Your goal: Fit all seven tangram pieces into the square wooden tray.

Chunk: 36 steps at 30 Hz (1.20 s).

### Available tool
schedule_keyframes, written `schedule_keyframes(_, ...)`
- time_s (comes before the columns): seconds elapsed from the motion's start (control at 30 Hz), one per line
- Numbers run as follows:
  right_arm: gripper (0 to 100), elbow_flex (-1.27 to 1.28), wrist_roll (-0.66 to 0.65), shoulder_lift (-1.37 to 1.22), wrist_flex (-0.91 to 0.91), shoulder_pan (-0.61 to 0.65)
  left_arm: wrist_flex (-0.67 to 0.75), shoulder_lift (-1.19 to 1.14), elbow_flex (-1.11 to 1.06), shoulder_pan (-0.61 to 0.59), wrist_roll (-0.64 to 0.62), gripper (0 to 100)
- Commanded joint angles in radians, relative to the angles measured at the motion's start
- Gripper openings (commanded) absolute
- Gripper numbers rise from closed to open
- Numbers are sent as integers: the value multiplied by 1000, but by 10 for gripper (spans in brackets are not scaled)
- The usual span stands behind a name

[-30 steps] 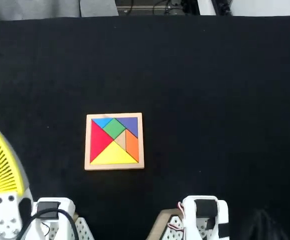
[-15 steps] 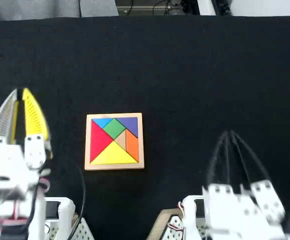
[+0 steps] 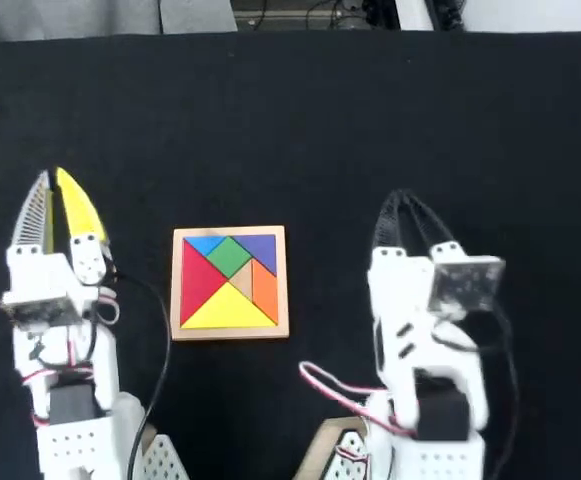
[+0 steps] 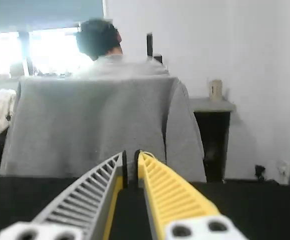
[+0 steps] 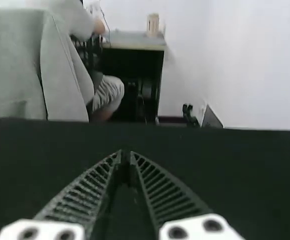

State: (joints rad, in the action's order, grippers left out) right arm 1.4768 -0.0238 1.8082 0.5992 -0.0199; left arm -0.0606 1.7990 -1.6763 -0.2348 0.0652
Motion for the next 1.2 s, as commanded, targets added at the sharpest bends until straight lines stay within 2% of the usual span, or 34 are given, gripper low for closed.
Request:
schedule_keyframes(0.0, 15, 116, 5, 85, -118, 6, -54, -5, -24, -12, -101, 66)
schedule_keyframes(0.17, 15, 209, 5, 77, -120, 6, -242, -6, -24, -8, -115, 66)
schedule_keyframes(0.3, 15, 208, 8, 84, -32, 6, -393, -8, -24, -5, -115, 66)
schedule_keyframes(0.77, 15, 208, 6, 84, 463, 6, -884, -8, -24, -4, -114, 66)
schedule_keyframes(0.97, 15, 208, 6, 84, 609, 6, -1014, -3, -24, -4, -112, 66)
schedule_keyframes(1.07, 15, 208, 6, 82, 614, 9, -1083, -2, -24, -4, -26, 66)
schedule_keyframes(1.17, 15, 208, 6, 77, 615, 8, -1137, -2, -24, -4, 180, 66)
